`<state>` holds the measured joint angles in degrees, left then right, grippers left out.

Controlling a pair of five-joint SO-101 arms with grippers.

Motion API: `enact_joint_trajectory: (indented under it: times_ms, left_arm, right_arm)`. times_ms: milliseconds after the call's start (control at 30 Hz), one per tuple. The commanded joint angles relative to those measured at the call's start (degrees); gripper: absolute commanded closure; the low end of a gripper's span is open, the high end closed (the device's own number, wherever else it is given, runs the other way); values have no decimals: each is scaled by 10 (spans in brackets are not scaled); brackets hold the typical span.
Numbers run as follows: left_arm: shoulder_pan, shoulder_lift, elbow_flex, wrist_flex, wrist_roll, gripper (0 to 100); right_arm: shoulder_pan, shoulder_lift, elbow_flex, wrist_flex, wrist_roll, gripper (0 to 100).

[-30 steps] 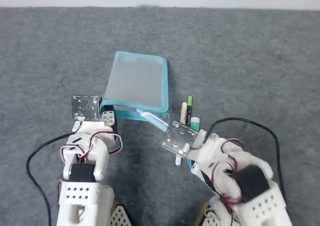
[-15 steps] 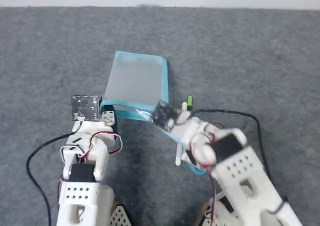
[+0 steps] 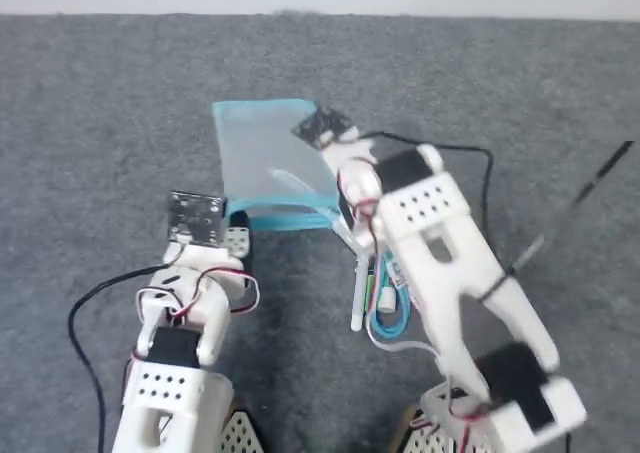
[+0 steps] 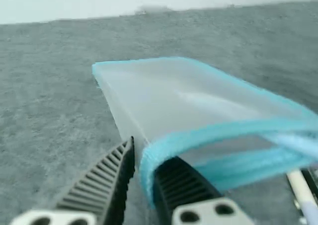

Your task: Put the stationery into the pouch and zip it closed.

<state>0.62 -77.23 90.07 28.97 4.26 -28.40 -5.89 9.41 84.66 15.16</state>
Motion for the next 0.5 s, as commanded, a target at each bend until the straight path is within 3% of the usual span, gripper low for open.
enact_joint_trajectory:
  times_ms: [0,133,467]
  left_arm:
    - [24,-11,-7,-12,-8,989]
    - [24,-11,-1,-13,-8,989]
    - [25,-11,-1,-14,-8,989]
  right_arm:
    - [7,29,-111,8,-43,992]
    - [3,57,-156,7,-60,992]
    - [-107,60,-163,-29,-60,987]
